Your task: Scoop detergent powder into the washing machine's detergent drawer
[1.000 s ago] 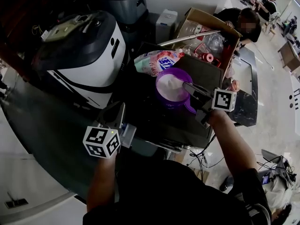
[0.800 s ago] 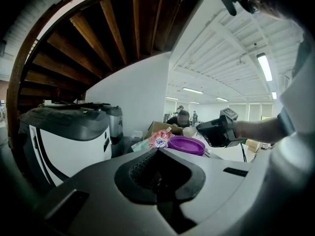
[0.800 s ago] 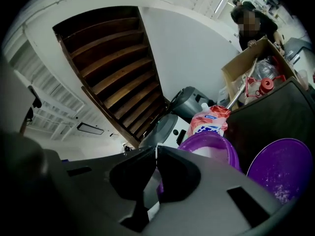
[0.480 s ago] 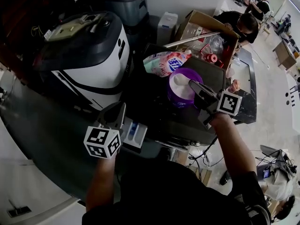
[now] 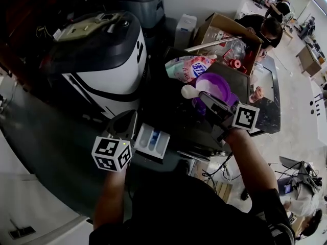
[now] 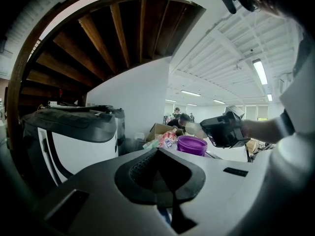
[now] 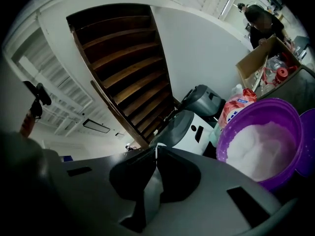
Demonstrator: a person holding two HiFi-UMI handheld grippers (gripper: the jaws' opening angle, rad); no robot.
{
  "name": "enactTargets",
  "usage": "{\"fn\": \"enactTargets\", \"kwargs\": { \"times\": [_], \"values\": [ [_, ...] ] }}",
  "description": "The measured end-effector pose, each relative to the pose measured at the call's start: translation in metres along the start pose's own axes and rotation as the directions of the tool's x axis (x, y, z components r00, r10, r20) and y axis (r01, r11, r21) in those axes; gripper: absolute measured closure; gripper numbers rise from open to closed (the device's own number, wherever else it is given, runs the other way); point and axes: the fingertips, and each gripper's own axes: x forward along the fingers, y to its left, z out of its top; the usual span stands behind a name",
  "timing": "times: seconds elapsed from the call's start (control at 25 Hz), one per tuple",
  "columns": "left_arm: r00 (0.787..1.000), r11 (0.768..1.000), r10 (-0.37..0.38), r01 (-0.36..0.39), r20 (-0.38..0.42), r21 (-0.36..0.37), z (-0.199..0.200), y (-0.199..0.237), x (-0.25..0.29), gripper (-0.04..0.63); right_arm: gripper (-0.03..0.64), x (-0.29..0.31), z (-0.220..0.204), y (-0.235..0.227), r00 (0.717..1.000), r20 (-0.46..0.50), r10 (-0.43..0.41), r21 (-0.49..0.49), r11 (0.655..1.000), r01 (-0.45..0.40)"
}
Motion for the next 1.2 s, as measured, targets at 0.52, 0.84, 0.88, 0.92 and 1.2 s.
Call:
{"fn": "enactTargets", "kwargs": {
  "times": [0.52, 0.84, 0.88, 0.92, 1.2],
  "values": [
    [1.000, 1.000, 0.000, 0.000, 0.001, -0.018, -0.024, 0.050, -0.058, 0.588, 0.596, 0.057, -0.056, 0.045, 1.000, -0.030, 0.005, 0.018, 1.000, -0.004],
    [1.000, 0.999, -0.017, 0.017, -0.010, -0.029, -0.042, 0.079, -0.096, 0.588, 0.597, 0.088, -0.097, 0.079, 0.999, -0.036, -0.001, 0.011, 1.000, 0.002],
    [1.000, 0.999, -0.018, 0.017, -0.009, -0.029, -0.044, 0.081, -0.100, 0.588, 0.595, 0.090, -0.101, 0.083, 0.999, -0.038, -0.001, 0.010, 1.000, 0.001],
    [1.000, 0.999, -0.017, 0.017, -0.009, -0.029, -0.045, 0.082, -0.104, 0.588, 0.596, 0.092, -0.106, 0.086, 0.999, -0.039, 0.001, 0.010, 1.000, -0.001],
    [1.000, 0.999, 0.014, -0.014, 0.001, -0.030, -0.045, 0.076, -0.118, 0.588, 0.596, 0.089, -0.117, 0.098, 0.999, -0.038, 0.034, 0.022, 0.999, -0.033]
  ]
}}
